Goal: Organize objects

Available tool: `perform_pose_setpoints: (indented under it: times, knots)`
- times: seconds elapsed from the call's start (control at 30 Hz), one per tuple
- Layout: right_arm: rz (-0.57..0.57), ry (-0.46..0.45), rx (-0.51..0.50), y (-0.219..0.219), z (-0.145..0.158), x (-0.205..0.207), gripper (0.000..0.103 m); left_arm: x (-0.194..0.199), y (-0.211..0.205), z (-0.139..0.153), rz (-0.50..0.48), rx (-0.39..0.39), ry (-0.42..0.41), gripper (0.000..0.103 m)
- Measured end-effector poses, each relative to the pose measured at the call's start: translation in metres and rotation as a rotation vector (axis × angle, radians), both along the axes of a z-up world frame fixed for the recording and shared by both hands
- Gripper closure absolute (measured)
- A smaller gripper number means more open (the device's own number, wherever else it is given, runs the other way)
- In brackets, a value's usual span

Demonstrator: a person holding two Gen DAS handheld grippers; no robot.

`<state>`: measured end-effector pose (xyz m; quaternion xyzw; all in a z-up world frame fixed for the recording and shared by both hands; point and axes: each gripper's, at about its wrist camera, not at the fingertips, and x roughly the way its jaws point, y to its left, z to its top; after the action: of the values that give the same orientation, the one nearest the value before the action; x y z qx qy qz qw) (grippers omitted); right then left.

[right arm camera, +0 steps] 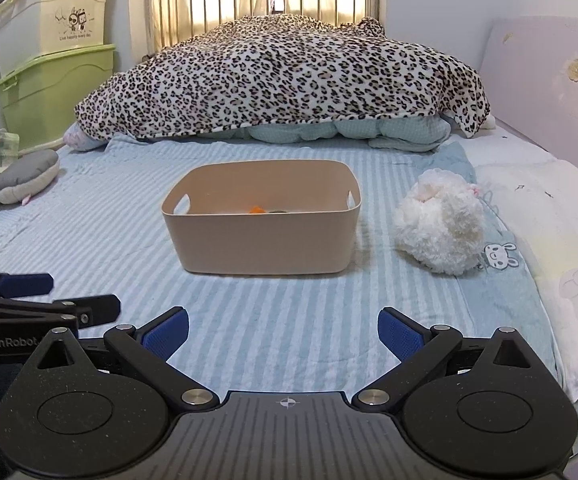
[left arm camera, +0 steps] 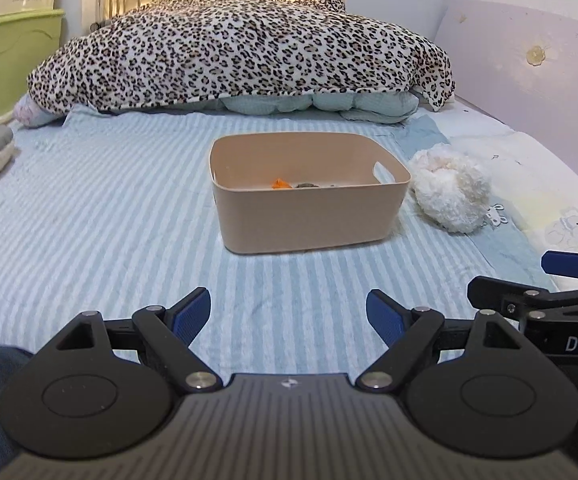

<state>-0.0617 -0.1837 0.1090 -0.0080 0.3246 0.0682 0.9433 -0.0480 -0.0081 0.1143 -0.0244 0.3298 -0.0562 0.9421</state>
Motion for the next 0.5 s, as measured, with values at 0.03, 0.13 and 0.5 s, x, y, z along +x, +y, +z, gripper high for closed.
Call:
perform_pose_setpoints:
  times: [0.03, 0.13, 0.5]
  knots:
    - [0.001, -0.001, 0.0, 0.0, 0.001, -0.002, 0.001, -0.002, 0.0, 0.0, 0.004, -0.003, -0.002, 0.018]
    - [-0.007, -0.007, 0.003, -0.002, 0.002, -0.009, 0.0, -0.009, 0.002, 0.0, 0.005, -0.01, -0.014, 0.018]
    - [-0.012, 0.0, 0.016, -0.007, 0.004, -0.023, 0.0, -0.022, 0.004, 0.007, 0.002, -0.006, -0.038, 0.018]
